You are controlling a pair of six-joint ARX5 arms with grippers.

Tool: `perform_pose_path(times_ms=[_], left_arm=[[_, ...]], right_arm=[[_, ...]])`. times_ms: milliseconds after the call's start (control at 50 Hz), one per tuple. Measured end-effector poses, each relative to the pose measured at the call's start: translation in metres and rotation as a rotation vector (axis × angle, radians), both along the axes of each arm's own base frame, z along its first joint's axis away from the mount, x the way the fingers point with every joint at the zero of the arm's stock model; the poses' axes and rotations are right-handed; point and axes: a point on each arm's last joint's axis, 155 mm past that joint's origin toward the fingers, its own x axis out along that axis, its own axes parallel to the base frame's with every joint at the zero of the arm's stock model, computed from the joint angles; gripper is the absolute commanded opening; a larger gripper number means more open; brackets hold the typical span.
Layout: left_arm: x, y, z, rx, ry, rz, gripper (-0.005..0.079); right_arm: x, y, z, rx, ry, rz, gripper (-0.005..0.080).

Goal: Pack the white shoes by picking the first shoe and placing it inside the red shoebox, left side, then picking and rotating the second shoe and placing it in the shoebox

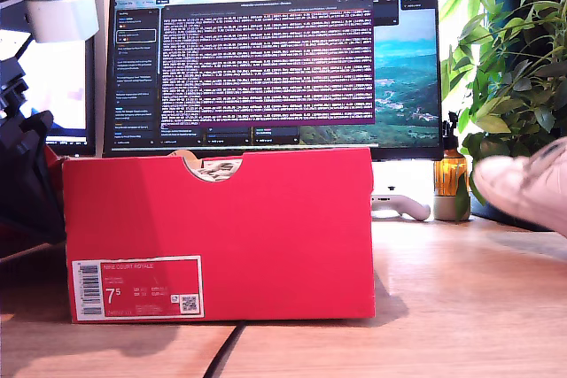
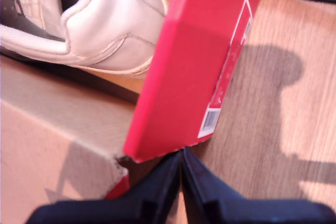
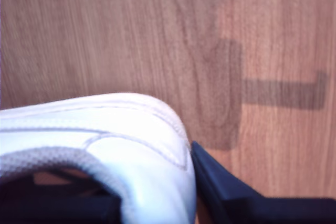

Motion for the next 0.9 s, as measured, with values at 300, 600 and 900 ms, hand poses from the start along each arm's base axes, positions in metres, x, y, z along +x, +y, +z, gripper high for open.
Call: perform_pose_path(times_ms=[300, 600, 900], left_arm=[[0.000, 0.000, 0.000, 0.000, 0.000, 0.000, -0.0019], [0.000, 0.000, 0.000, 0.000, 0.000, 0.000, -0.0019], [0.000, 0.000, 0.000, 0.000, 0.000, 0.000, -0.0019]], right_arm=[[0.012, -0.007, 0.022, -0.067, 0.010, 0.247, -0.0011], [0.031, -0.044, 0.108, -0.344, 0.024, 0.677, -0.0011], [0.038, -0.043, 0.167, -0.529, 0.102, 1.241, -0.0011]])
